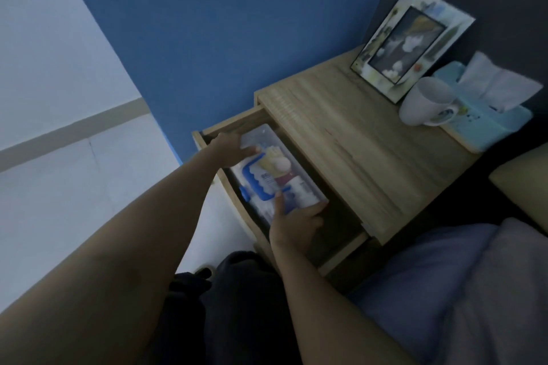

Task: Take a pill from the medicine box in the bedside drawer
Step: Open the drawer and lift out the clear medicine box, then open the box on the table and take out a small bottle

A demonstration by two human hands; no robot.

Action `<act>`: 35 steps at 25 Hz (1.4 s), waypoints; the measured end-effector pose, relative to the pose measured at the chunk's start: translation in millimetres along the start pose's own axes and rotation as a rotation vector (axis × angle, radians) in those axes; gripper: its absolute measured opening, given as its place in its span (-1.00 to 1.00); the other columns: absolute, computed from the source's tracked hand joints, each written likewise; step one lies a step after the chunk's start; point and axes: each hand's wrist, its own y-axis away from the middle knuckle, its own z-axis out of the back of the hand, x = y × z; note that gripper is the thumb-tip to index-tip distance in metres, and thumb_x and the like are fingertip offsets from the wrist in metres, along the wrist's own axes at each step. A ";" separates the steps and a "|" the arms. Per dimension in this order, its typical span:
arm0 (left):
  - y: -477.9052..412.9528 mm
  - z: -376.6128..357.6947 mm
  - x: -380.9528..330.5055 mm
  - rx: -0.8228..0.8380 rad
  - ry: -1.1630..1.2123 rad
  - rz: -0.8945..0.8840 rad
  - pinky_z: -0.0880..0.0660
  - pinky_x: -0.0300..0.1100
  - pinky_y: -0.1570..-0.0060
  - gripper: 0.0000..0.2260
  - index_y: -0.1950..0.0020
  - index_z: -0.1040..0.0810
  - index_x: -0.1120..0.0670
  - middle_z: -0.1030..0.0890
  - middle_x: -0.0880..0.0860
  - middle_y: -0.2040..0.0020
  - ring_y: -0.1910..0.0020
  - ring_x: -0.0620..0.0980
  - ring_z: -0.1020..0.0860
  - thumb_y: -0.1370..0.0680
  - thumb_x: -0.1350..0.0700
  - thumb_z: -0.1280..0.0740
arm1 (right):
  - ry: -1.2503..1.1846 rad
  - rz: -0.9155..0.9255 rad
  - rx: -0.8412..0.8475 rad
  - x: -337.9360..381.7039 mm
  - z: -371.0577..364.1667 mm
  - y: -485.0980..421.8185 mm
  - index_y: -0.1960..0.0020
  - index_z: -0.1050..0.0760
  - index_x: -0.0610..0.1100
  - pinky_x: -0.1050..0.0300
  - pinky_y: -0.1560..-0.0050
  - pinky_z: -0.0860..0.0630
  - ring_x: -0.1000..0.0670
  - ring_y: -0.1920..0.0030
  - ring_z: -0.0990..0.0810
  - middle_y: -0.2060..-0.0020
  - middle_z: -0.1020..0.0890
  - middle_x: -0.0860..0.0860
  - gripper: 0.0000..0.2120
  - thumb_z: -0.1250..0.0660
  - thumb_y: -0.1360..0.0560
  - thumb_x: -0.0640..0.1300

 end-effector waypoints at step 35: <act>-50.5 -14.7 -126.3 -0.555 1.097 0.284 -0.45 -0.05 -0.14 -0.32 -0.31 -0.34 0.10 -0.48 0.10 -0.23 -0.14 0.05 -0.49 -0.37 -0.31 -0.32 | 0.455 0.773 -0.259 110.0 101.0 -222.5 -0.48 -0.18 -0.06 -0.07 -0.40 -0.24 -0.19 -0.46 -0.20 -0.48 -0.21 -0.19 -0.49 -0.13 -0.57 0.07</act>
